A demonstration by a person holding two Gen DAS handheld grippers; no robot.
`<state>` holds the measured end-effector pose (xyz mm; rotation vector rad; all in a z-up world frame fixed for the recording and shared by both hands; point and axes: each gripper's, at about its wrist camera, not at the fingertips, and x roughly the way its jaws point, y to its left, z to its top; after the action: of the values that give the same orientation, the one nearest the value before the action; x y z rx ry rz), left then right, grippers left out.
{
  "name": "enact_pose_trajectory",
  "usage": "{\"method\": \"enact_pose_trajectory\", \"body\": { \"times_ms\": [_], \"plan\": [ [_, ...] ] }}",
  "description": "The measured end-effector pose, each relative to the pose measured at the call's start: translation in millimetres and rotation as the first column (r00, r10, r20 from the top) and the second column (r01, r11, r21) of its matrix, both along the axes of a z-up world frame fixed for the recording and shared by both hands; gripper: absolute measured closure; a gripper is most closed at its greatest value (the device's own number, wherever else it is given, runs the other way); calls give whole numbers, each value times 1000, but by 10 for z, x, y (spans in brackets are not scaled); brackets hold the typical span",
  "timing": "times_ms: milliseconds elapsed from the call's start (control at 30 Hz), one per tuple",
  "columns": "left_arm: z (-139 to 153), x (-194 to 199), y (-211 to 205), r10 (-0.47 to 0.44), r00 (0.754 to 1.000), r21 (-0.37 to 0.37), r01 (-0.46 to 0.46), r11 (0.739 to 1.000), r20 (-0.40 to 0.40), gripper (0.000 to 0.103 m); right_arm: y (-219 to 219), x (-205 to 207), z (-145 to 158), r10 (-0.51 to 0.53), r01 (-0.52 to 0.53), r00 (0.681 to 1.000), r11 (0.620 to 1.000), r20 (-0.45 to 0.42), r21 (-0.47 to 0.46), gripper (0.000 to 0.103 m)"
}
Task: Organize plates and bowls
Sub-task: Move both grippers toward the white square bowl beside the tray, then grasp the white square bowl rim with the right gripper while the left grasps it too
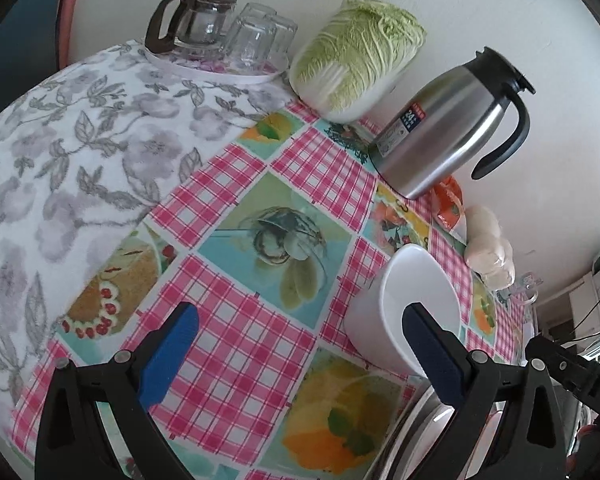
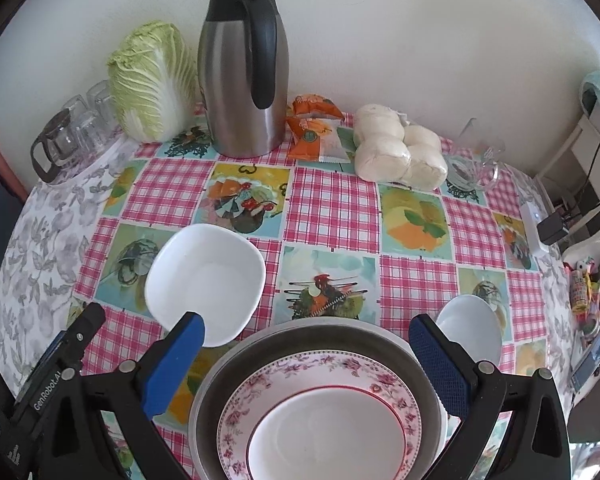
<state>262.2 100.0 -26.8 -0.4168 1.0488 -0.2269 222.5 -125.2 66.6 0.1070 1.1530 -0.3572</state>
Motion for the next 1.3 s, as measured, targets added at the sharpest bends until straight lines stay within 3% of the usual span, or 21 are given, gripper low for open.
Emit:
{"method": "enact_pose_trajectory", "body": {
  "times_ms": [400, 767, 867, 1000, 1100, 1200, 1300],
  "plan": [
    [3, 115, -45, -10, 1000, -12, 10, 1000, 11, 2, 17, 282, -243, 24, -24, 999, 1000, -40, 8, 0],
    [-174, 201, -296, -72, 997, 10, 72, 997, -25, 2, -68, 450, -602, -16, 19, 995, 999, -95, 28, 2],
    [-188, 212, -349, -85, 996, 12, 86, 996, -27, 3, -127, 484, -669, -36, 41, 993, 998, -109, 45, 14],
    [-208, 221, -427, -101, 994, 20, 102, 995, -37, 20, -168, 514, -726, -39, 48, 993, 996, -111, 77, 28],
    [-258, 231, -497, -116, 992, 14, 117, 993, -50, 23, -177, 542, -771, -35, 45, 992, 996, -118, 79, 37],
    [-310, 231, -590, -131, 989, -8, 131, 991, -68, 32, -183, 563, -828, -34, 46, 991, 995, -130, 89, 43],
    [-361, 223, -673, -140, 987, -16, 139, 990, -83, 33, -177, 598, -910, -31, 47, 988, 994, -152, 103, 48]
  ]
}}
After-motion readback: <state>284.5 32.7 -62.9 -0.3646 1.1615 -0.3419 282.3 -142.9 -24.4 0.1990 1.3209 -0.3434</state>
